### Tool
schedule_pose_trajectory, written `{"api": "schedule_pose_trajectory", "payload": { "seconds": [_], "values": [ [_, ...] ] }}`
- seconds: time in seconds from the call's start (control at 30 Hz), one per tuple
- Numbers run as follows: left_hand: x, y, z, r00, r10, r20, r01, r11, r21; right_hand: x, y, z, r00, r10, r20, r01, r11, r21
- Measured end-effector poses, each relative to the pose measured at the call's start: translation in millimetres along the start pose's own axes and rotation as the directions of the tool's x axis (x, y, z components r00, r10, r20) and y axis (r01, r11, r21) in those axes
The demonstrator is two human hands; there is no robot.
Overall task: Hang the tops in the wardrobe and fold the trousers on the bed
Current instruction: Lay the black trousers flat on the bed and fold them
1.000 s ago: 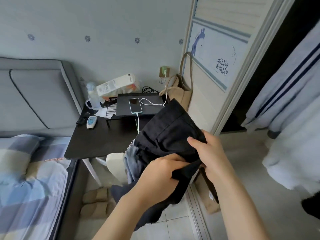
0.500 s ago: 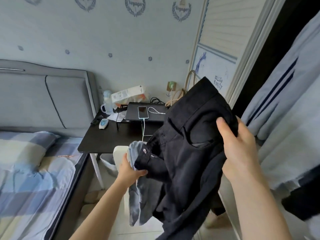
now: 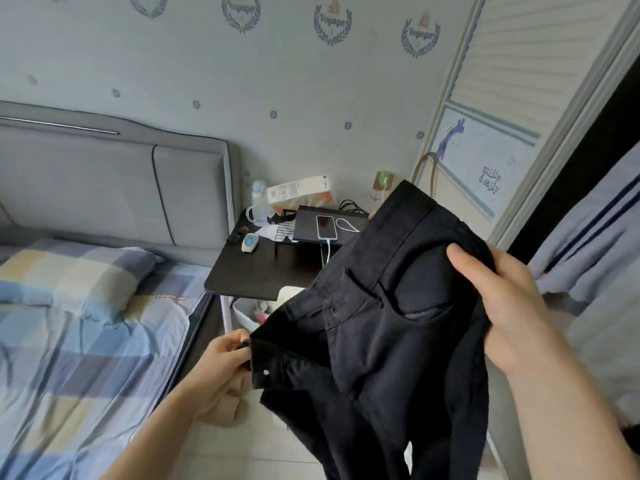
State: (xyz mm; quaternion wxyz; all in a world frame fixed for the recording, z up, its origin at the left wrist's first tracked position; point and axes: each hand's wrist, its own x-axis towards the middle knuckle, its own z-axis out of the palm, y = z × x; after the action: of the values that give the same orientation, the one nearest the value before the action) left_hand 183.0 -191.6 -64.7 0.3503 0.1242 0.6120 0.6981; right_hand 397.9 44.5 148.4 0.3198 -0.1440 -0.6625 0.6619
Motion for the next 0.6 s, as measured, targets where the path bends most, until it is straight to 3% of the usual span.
{"api": "schedule_pose_trajectory", "payload": {
  "seconds": [0.1, 0.17, 0.27, 0.4, 0.5, 0.6],
  "values": [
    [-37, 18, -66, 0.999, 0.041, 0.007, -0.041, 0.999, 0.033, 6, 4, 46, 0.994, 0.001, 0.111, 0.013, 0.993, -0.119],
    [-63, 30, -103, 0.998, 0.045, 0.043, -0.052, 0.98, 0.191, 12, 4, 72, 0.979, -0.012, 0.202, 0.051, 0.981, -0.19],
    [-105, 51, -167, 0.998, 0.052, 0.02, -0.055, 0.877, 0.478, 27, 12, 117, 0.938, -0.004, 0.346, 0.106, 0.956, -0.275],
    [-151, 74, -235, 0.994, -0.073, 0.087, -0.026, 0.596, 0.803, 59, 39, 165, 0.859, 0.169, 0.483, 0.068, 0.898, -0.434],
    [-180, 78, -279, 0.985, -0.174, 0.018, 0.057, 0.418, 0.906, 74, 60, 209, 0.778, 0.27, 0.567, 0.063, 0.865, -0.498],
    [-199, 80, -309, 0.97, -0.238, -0.054, 0.107, 0.214, 0.971, 74, 74, 255, 0.659, 0.259, 0.706, 0.236, 0.82, -0.522]
  ]
}}
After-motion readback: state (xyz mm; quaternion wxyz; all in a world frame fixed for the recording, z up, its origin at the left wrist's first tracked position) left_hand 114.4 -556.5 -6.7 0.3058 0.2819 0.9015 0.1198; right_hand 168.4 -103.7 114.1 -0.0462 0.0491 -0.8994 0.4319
